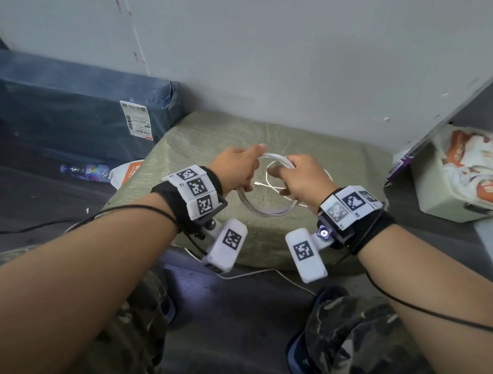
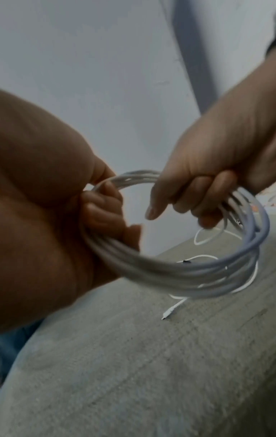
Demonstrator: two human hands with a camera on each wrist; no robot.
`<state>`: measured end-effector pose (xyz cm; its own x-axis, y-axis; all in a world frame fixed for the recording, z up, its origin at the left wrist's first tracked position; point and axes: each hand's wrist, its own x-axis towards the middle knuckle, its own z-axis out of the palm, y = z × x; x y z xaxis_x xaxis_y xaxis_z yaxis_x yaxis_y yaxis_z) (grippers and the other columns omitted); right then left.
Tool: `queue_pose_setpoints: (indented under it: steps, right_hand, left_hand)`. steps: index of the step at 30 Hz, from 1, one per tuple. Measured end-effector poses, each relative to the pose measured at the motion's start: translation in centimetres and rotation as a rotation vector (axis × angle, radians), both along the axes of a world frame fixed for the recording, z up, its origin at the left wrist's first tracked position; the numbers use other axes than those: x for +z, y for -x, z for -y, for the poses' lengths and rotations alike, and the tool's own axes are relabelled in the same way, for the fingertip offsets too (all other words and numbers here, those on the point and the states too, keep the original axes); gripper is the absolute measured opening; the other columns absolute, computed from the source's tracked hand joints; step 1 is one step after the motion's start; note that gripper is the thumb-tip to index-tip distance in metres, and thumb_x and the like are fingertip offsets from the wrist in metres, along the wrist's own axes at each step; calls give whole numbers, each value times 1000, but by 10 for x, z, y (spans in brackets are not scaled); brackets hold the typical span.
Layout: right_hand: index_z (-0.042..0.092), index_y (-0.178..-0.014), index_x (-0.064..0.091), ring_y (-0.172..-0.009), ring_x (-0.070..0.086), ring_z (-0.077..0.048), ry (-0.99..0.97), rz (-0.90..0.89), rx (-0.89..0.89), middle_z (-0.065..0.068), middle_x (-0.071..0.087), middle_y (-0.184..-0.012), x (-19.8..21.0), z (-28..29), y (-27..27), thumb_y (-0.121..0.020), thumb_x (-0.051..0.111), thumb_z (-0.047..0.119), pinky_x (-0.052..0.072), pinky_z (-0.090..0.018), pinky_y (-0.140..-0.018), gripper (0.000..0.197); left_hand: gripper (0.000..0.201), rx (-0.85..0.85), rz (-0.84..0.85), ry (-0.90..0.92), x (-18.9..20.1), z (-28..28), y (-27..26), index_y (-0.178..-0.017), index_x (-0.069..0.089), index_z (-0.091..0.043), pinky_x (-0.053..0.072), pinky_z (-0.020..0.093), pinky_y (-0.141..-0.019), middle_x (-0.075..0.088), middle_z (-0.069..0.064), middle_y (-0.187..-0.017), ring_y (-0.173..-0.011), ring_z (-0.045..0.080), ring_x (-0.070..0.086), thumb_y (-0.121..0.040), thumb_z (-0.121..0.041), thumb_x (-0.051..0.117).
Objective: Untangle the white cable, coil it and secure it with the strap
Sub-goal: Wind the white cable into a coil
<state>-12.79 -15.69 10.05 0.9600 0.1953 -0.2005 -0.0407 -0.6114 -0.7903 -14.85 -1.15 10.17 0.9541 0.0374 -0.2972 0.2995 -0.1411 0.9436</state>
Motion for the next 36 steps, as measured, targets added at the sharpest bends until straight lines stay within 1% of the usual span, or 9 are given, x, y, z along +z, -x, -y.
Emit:
queue_pose_setpoints:
  steps: [3,6,11,13,16,19,23,27,36]
  right_hand:
    - [16,-69,57,-56,52,-18,265,167,111,0,53,-61,0,-3,-1,-86,58,24,36,-28,-49,19]
    - [19,-79,65,-66,56,-18,384,217,220,0,60,-72,1,-7,4,-89,55,26,32,-27,-50,16]
    - [16,-98,56,-102,49,-28,579,530,146,-4,52,-101,-3,-4,7,-85,56,31,36,-37,-83,20]
    - [15,-114,46,-118,40,-29,541,557,-20,-8,45,-124,-4,1,4,-77,65,33,30,-42,-100,45]
    - [10,-140,23,-128,38,-29,258,341,-220,-11,36,-139,-2,5,-3,-71,73,36,32,-42,-107,89]
    - [12,-140,22,-102,59,-23,55,60,-267,-4,58,-115,-4,4,-7,-73,73,39,46,-37,-92,88]
    - [8,-104,58,-72,72,-18,-173,-97,-220,-3,74,-75,-12,4,-8,-80,69,30,54,-34,-75,35]
    - [5,-88,63,-66,70,-22,-454,-162,-270,-8,70,-69,-13,1,-7,-84,65,12,51,-26,-59,9]
    - [10,-86,57,-37,36,-8,-469,-154,-189,4,38,-49,-13,-2,-1,-87,64,23,46,-30,-52,15]
  left_hand:
    - [46,-77,-43,-47,2,1,2,-61,51,-11,50,30,-55,39,-5,-40,-35,12,38,-93,-43,46]
    - [49,-138,-6,-151,1,2,2,-65,57,-8,50,31,-55,42,-1,-44,-37,14,43,-90,-49,48]
    - [50,-120,29,-218,-3,6,5,-57,49,-15,44,38,-59,42,4,-52,-42,18,41,-87,-55,47]
    - [46,-45,7,-128,-1,6,4,-57,43,-19,39,35,-59,37,-1,-52,-41,17,36,-89,-52,47]
    - [44,38,-12,-6,3,3,2,-58,41,-19,37,31,-52,34,-4,-50,-41,15,32,-90,-48,49]
    - [44,58,-11,52,4,4,2,-57,40,-19,34,27,-45,32,-5,-48,-40,13,29,-92,-43,50]
    - [44,109,-12,116,4,4,2,-56,39,-19,32,26,-43,31,-6,-47,-37,11,27,-92,-41,50]
    - [44,129,2,166,5,3,1,-56,38,-20,31,26,-44,30,-7,-43,-36,11,26,-93,-40,50]
    - [49,78,33,5,-1,-2,-1,-52,38,-19,39,31,-53,31,-7,-43,-40,15,30,-93,-44,45]
